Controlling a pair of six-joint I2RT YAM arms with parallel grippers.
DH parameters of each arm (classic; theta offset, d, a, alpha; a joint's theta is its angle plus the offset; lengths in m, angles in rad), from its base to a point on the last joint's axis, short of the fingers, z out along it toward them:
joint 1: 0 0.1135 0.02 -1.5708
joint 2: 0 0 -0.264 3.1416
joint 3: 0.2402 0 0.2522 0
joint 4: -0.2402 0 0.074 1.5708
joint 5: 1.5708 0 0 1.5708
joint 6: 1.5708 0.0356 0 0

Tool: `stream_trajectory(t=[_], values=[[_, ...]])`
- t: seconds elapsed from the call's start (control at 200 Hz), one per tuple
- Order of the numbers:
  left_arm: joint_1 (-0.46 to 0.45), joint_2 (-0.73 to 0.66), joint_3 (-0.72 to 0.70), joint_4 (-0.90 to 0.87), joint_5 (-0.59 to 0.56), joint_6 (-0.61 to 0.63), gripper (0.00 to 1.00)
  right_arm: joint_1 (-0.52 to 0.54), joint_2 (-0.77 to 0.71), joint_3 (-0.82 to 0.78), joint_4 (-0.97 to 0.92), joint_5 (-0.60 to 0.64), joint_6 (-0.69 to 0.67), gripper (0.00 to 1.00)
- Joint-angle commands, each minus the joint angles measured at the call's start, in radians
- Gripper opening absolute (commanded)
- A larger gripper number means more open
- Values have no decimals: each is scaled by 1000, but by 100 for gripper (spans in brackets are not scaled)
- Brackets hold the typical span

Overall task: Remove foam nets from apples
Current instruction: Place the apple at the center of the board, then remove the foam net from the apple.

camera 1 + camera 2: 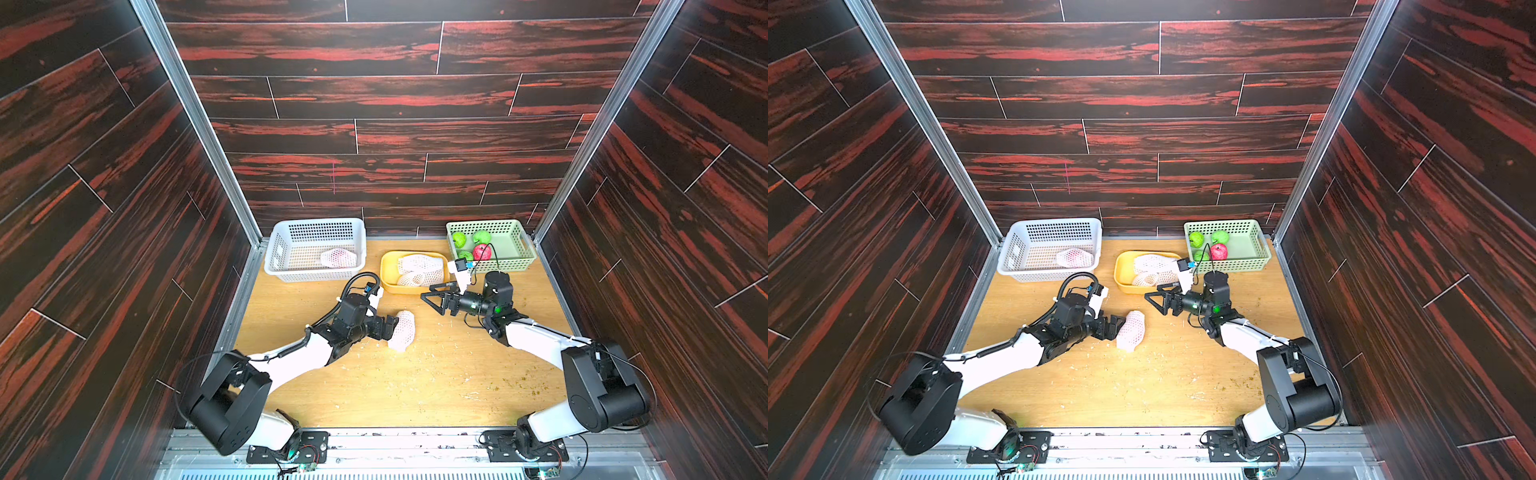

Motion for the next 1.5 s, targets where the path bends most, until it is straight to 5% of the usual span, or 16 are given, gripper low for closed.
stream_trajectory(t=[0.0, 0.281, 0.436, 1.162, 1.383, 1.493], values=[[8, -54, -31, -9, -65, -24, 90, 26, -13, 39, -205, 80, 0, 83], [25, 2, -59, 36, -17, -24, 88, 50, 46, 23, -371, 223, 101, 79], [25, 46, -45, 57, 57, -4, 85, 68, 118, 25, -315, 150, 161, 81], [25, 51, -63, 59, 19, 10, 84, 171, 415, 156, -127, -40, 270, 85], [26, 56, -66, 51, 15, 11, 84, 172, 452, 178, -117, -72, 272, 68], [25, 53, -64, 48, 5, 15, 83, 172, 429, 171, -132, -67, 252, 51]])
